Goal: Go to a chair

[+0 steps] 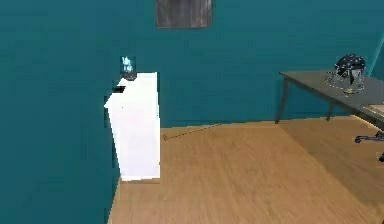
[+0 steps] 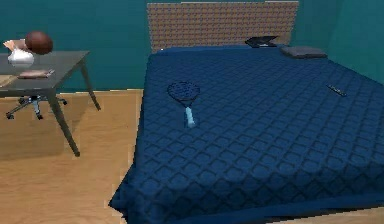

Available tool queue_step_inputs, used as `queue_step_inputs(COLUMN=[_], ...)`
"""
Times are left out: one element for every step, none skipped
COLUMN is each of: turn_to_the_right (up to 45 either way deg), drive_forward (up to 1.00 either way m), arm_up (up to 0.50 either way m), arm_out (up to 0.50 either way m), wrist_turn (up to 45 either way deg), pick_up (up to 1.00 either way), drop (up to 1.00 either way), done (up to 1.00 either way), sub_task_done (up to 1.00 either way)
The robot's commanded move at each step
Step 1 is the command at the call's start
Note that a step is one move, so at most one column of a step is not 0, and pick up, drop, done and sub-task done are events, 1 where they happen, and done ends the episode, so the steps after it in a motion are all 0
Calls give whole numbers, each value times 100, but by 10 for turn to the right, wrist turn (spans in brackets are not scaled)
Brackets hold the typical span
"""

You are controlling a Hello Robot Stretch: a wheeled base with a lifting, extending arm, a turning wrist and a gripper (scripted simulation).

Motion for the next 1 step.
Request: queue_step_inputs(turn_to_the_right=[360], drive_forward=[0], arm_up=[0], arm_out=[0], wrist_turn=[0], pick_up=[0], drop=[0], done=[0], sub_task_done=[0])
